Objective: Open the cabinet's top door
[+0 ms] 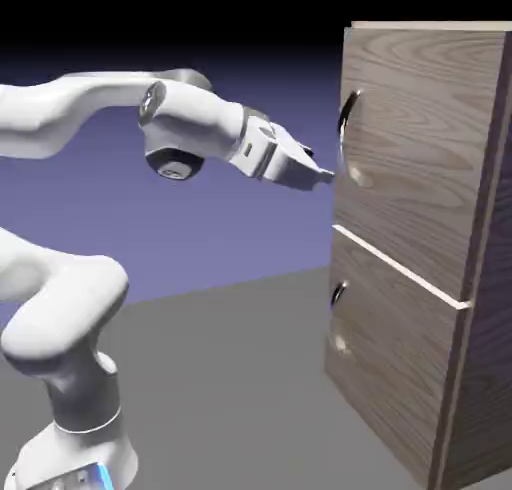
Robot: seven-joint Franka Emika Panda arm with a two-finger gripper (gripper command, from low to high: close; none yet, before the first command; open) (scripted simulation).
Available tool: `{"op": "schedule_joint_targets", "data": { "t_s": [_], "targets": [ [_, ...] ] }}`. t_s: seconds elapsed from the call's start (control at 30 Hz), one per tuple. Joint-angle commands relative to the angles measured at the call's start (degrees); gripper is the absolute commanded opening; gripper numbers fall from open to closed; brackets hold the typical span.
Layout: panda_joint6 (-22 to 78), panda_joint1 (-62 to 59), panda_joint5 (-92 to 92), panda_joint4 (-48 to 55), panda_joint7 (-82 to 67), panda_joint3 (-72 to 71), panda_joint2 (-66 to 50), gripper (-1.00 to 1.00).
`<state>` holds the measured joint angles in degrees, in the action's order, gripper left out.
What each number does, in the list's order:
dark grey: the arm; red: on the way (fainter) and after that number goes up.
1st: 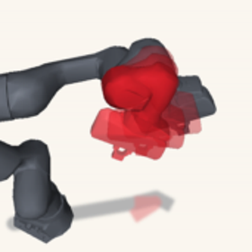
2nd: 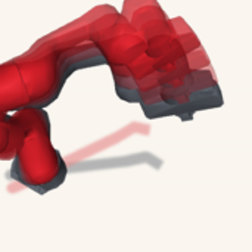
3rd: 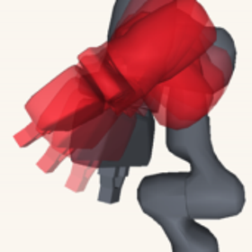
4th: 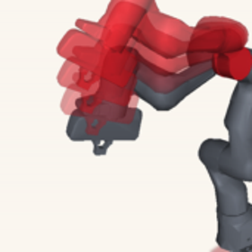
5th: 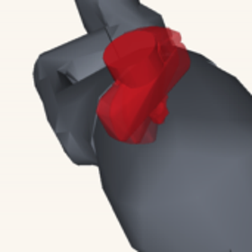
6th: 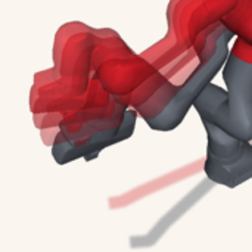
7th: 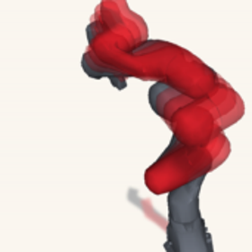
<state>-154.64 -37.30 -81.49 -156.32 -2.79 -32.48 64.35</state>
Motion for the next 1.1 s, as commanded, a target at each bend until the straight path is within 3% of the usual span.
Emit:
{"op": "schedule_joint_targets", "data": {
  "t_s": [0.0,0.6,0.83,0.87,1.07],
  "targets": [
    [0.6,-1.2,-2.5,0.1,-1.4,-1.0,1.0,0.0],
    [11.3,-22.1,-47.4,2.7,-26.3,-18.9,18.4,0.0],
    [12.9,-30.9,-53.2,9.8,-28.7,-23.5,14.7,0.0],
    [12.9,-30.9,-53.2,9.8,-28.7,-23.5,14.7,-1.0],
    [25.2,-24.2,-48.7,0.6,-33.9,-13.6,15.1,-1.0]
  ]
}}
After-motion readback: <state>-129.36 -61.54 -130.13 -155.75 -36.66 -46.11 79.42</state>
